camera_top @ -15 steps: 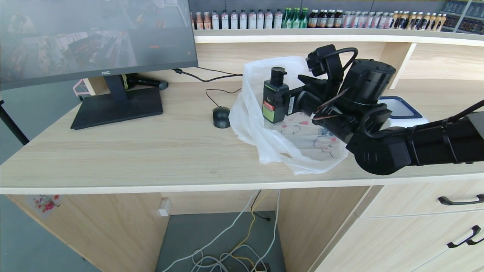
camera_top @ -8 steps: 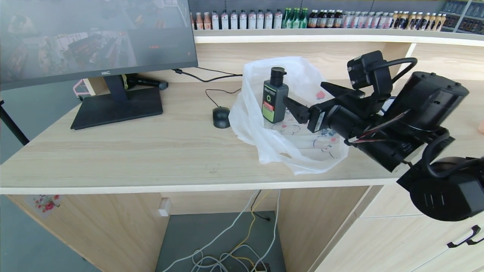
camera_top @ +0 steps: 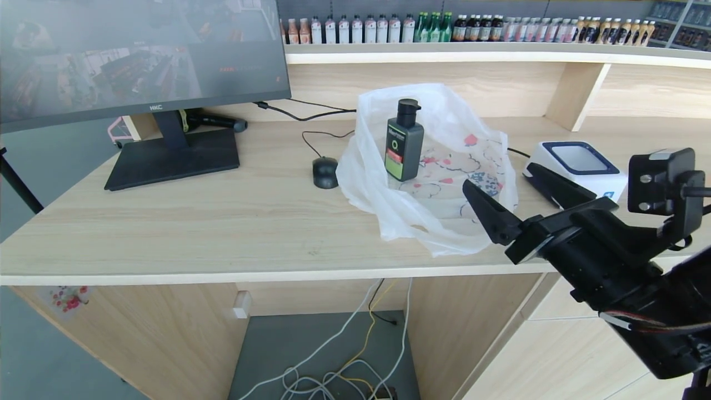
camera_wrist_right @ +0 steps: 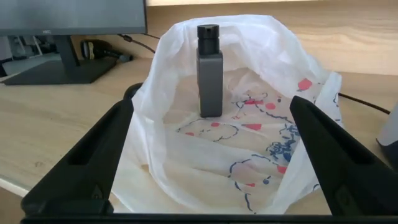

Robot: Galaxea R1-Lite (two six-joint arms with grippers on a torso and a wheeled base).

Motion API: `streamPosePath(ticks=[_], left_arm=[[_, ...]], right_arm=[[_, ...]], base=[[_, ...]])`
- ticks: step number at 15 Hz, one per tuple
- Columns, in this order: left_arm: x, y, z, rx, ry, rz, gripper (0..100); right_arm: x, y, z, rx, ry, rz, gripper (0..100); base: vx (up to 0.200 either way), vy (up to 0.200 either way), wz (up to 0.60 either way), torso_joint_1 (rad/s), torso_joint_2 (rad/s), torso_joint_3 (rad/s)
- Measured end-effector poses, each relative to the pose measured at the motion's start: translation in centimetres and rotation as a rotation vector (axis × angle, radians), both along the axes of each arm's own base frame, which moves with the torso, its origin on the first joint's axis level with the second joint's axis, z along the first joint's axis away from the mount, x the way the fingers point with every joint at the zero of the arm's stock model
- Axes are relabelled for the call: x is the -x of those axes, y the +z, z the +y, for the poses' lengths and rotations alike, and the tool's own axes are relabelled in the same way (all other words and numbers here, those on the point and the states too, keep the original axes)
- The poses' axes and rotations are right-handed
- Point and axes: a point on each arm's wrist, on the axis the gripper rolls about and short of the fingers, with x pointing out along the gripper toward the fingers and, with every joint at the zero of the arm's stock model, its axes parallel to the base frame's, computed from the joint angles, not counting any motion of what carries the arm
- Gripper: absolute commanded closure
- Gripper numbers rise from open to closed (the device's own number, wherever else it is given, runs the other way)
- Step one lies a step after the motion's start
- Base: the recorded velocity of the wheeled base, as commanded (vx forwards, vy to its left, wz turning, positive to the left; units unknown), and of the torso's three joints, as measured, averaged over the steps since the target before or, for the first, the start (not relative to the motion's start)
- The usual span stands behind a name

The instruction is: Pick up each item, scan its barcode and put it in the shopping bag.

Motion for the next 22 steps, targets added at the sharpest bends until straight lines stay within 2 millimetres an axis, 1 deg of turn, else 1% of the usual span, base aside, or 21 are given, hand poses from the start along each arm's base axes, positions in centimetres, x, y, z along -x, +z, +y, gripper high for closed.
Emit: streamPosePath(ticks=[4,8,11,17,22], left_arm=[[0.00,0.00,0.00,-0.004,0.000,0.000,0],[0.00,0.00,0.00,-0.003,0.000,0.000,0],[0.00,0.00,0.00,-0.002,0.000,0.000,0],[0.00,0.00,0.00,-0.005,0.000,0.000,0],[0.00,-0.02,0.00,0.007,0.000,0.001,0]], right_arm=[[0.08,0.06,0.62,-0.011,0.016,0.001,0],[0.30,0.14,0.60,-0.039,0.032,0.010,0],[0.22,0.42,0.66,-0.052,0.037,0.003,0],[0.08,0.37,0.71,-0.050,0.036,0.005,0],[-0.22,0.26,1.04,-0.047,0.042,0.007,0]], base=[[0.000,0.000,0.00,0.000,0.00,0.000],[0.000,0.000,0.00,0.000,0.00,0.000],[-0.200,0.000,0.00,0.004,0.00,0.002],[0.000,0.000,0.00,0.000,0.00,0.000],[0.000,-0.200,0.00,0.004,0.00,0.001]])
